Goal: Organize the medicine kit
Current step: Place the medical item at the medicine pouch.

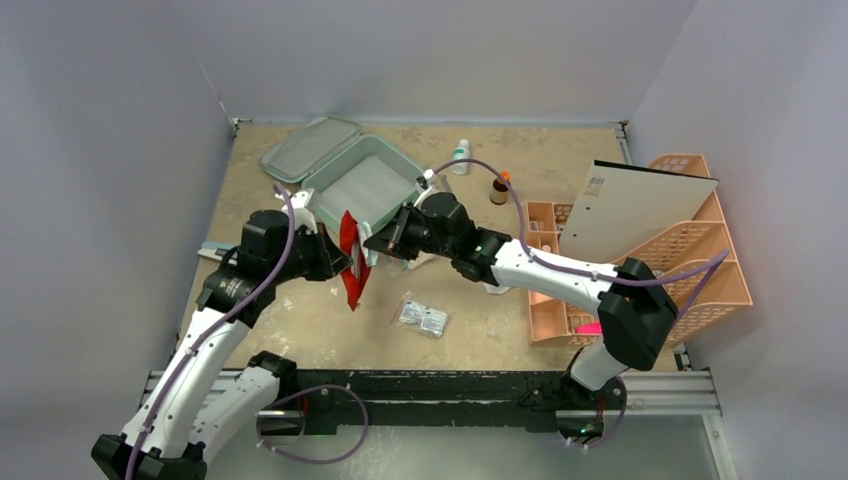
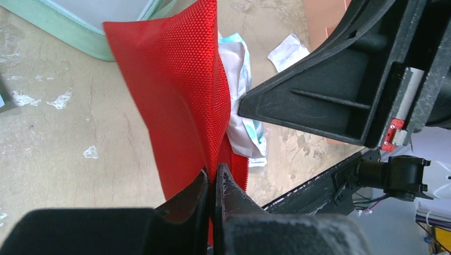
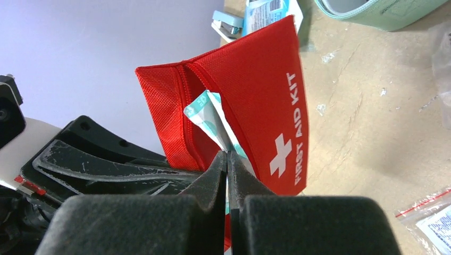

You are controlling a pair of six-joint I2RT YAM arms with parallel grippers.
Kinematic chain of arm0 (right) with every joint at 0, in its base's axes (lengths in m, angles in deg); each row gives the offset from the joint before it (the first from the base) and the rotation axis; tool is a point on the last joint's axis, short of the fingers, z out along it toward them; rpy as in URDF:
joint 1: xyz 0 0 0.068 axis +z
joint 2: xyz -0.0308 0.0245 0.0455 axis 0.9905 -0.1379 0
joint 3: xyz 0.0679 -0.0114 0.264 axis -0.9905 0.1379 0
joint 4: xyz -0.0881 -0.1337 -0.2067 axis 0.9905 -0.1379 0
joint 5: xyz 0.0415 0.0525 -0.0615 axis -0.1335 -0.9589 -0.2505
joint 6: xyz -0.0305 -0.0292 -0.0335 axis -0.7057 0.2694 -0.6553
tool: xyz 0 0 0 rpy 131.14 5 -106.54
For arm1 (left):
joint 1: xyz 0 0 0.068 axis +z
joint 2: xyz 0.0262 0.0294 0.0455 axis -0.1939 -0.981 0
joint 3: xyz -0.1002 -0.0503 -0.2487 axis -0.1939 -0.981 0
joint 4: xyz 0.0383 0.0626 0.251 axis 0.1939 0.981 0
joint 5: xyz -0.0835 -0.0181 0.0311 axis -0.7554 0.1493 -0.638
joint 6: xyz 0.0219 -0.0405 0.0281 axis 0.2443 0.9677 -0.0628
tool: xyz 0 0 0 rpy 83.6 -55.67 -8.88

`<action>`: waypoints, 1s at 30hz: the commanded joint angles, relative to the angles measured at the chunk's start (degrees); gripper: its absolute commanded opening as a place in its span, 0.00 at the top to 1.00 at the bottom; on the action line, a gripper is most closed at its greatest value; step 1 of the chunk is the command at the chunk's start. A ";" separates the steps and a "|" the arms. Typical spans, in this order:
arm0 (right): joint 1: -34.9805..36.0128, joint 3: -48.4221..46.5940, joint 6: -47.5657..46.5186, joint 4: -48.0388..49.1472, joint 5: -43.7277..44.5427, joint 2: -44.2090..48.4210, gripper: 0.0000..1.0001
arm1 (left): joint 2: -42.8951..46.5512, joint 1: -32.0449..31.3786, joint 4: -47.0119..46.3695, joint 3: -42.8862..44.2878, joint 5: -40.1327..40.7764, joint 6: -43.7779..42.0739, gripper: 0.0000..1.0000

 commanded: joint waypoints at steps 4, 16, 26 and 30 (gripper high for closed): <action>2.49 -6.35 -2.68 -10.26 6.80 0.64 1.00 | -1.34 -0.07 -6.46 -0.65 -2.18 0.46 1.00; 5.96 -11.72 -3.29 -17.76 15.29 -1.83 1.00 | -2.38 -0.07 -7.91 -1.01 -2.91 1.26 1.00; 6.04 -13.69 -5.05 -20.47 19.49 -2.53 0.99 | -2.50 -0.03 -8.00 -0.62 -3.60 2.32 1.00; 6.06 -14.77 -5.79 -19.82 19.22 -3.61 1.00 | -2.18 -0.07 -8.36 -0.55 -4.64 3.34 1.00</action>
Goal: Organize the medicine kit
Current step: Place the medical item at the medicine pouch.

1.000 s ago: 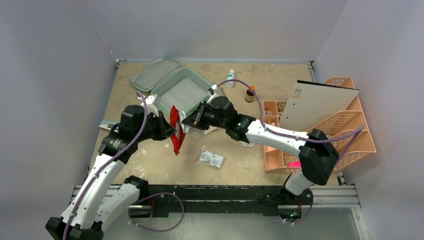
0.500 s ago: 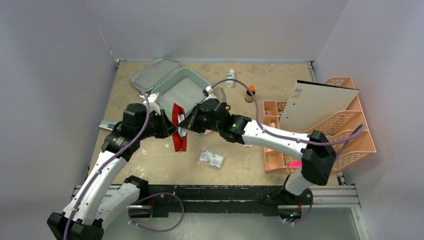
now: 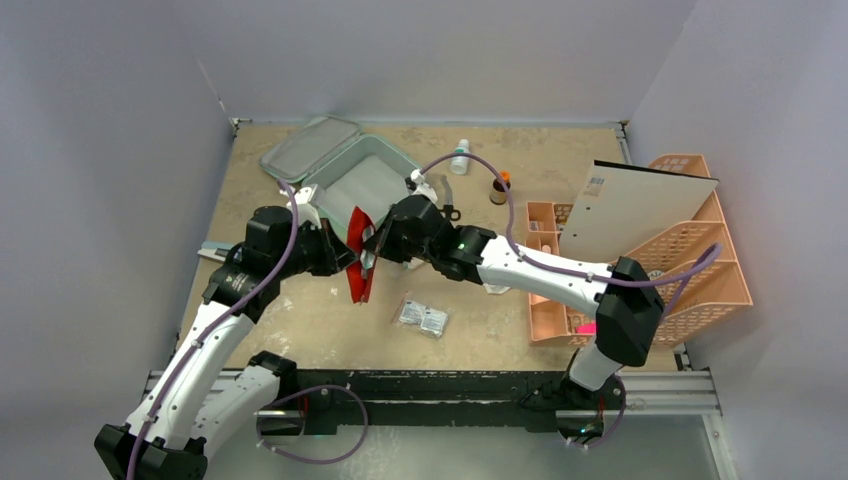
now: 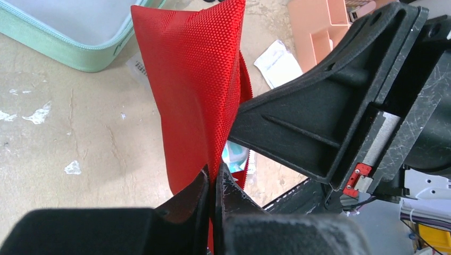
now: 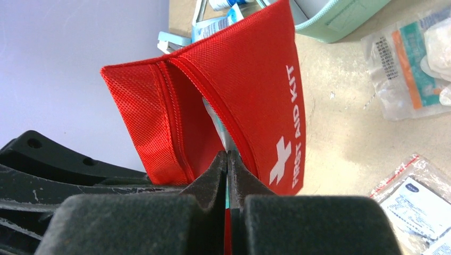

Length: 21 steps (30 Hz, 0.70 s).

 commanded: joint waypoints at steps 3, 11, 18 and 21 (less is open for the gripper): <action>0.19 -2.94 -1.64 2.64 1.69 -1.10 1.00 | 0.60 -0.07 -3.26 0.28 -2.09 1.84 1.00; 0.23 -4.34 -4.03 -1.10 2.97 -0.06 0.88 | 0.09 -0.07 -2.12 0.82 -0.07 2.51 1.00; 0.19 -4.11 -12.56 -6.50 -0.55 7.16 0.70 | -0.19 -0.06 -0.11 1.58 1.24 1.71 1.00; 0.19 -3.85 -17.34 -6.22 -2.84 9.92 0.69 | -0.09 -0.05 -0.14 1.66 1.06 1.60 1.00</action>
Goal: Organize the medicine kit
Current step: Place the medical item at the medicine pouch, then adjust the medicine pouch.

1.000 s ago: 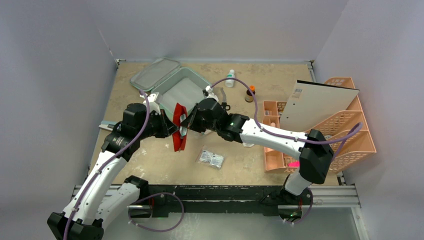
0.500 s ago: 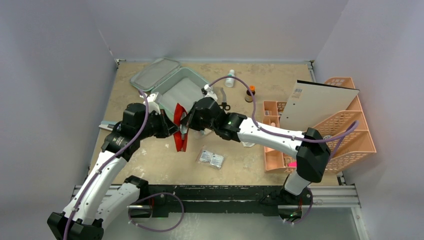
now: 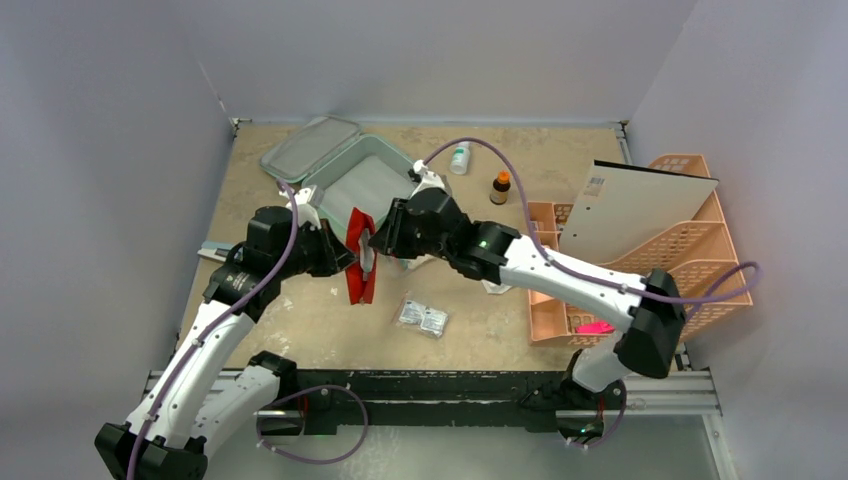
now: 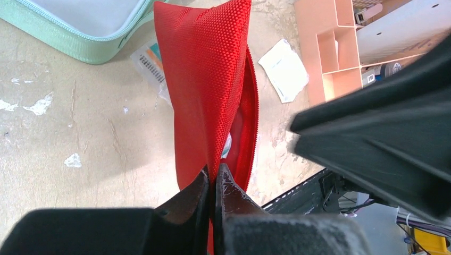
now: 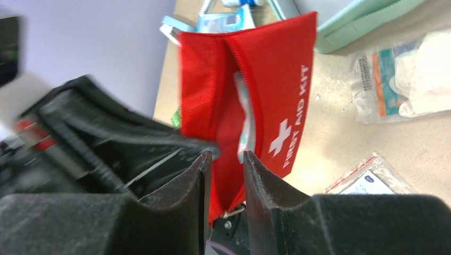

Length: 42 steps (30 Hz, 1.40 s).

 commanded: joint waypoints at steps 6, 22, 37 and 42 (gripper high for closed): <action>-1.86 -3.72 -19.90 -2.07 -7.75 7.73 0.64 | -0.06 -0.06 -1.86 2.17 -5.69 -3.58 1.00; -10.56 -7.02 -58.57 -10.64 -34.62 13.09 0.34 | 2.54 -0.07 -17.91 -2.41 -34.30 -12.75 1.00; -10.56 -22.51 -65.83 -26.23 -50.19 3.24 0.32 | -4.07 -0.06 -14.12 -0.38 -45.19 -19.22 1.00; -10.56 -24.95 -67.79 -30.71 -52.12 -0.16 0.34 | -3.95 -0.07 -14.79 -0.90 -46.44 -19.40 1.00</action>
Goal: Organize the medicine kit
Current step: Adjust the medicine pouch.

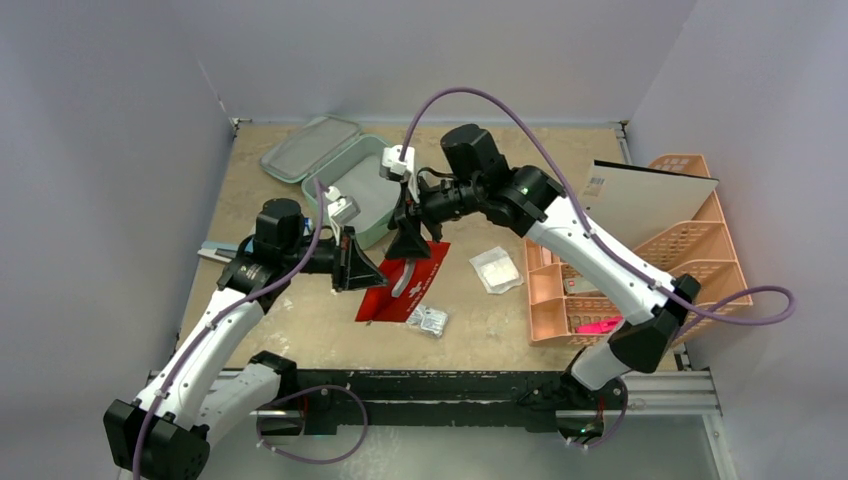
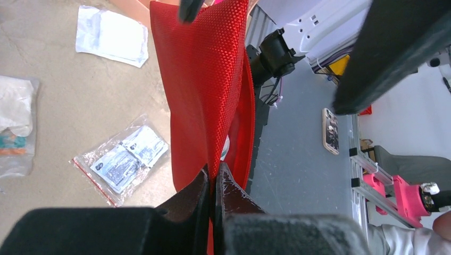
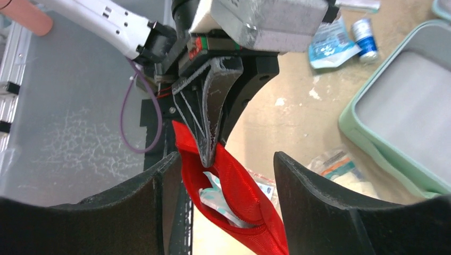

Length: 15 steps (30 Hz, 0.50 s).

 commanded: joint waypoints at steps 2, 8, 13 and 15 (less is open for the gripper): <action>0.17 -2.70 -2.97 -6.01 -4.70 -2.26 0.35 | 0.76 -0.05 -2.29 1.30 -3.91 -2.33 1.00; 0.18 -5.94 -4.77 -10.89 -4.50 -5.55 0.40 | 0.94 -0.06 -2.67 0.94 -4.56 -2.62 1.00; 0.18 -6.61 -5.04 -12.73 -5.41 -6.99 0.63 | 1.13 -0.06 -2.37 0.98 -4.18 -3.15 1.00; 0.18 -6.22 -5.09 -12.70 -5.79 -6.80 0.77 | 1.16 -0.07 -1.96 1.00 -3.46 -3.24 1.00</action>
